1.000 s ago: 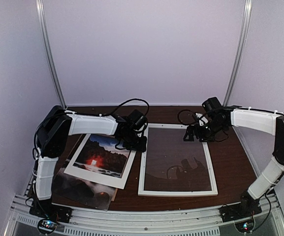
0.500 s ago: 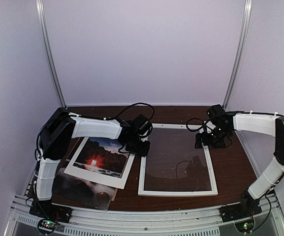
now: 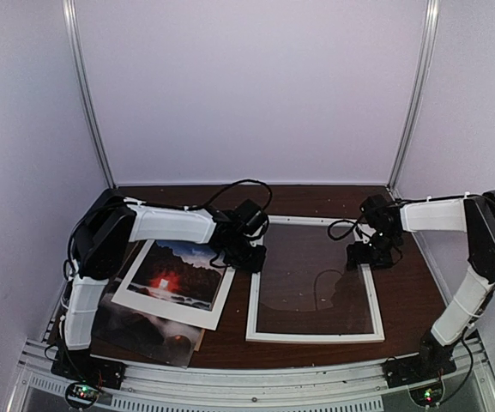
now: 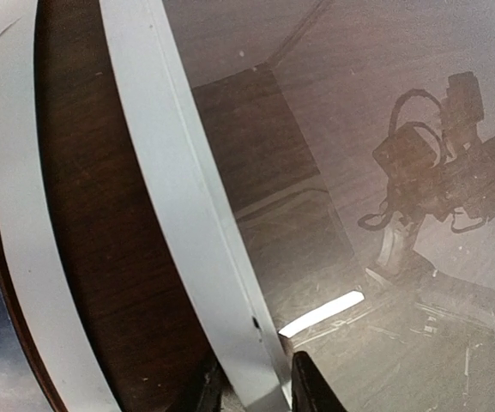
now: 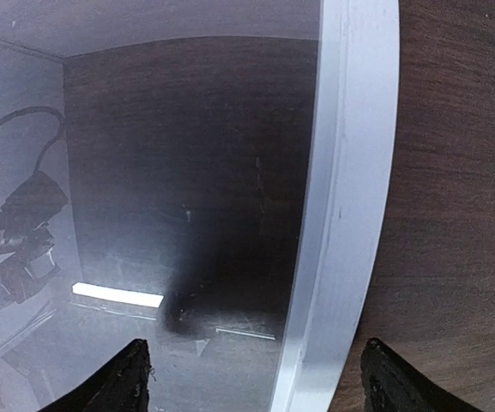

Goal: Put the photo into the frame
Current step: Pick up the mat board from the photo.

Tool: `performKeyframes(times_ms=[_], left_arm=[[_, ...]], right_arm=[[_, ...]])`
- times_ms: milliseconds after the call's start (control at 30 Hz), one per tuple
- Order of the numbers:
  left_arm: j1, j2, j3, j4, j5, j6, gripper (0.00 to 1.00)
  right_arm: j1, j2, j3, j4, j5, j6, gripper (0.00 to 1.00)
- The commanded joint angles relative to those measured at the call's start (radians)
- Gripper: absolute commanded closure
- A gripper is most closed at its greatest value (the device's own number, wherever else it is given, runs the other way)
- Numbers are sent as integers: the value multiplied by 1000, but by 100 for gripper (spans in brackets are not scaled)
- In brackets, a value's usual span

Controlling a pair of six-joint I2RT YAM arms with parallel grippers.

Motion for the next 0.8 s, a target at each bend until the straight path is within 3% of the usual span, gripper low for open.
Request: performKeyframes(times_ms=[0,200,400,767], left_arm=[[-16,27,15,33,64,-16,72],[-23,21,-1,66,109,-25,73],[-23,-8,-27,118,141,-5,68],[-9,-145,-70,78,-17,131,46]], right_arm=[[-18,19,-15,26,33,-10,18],[-46,30,1,25,41,-19,27],[-67,14,18,4,57,-25,29],[-65,-150,14,-18,80,-23,10]])
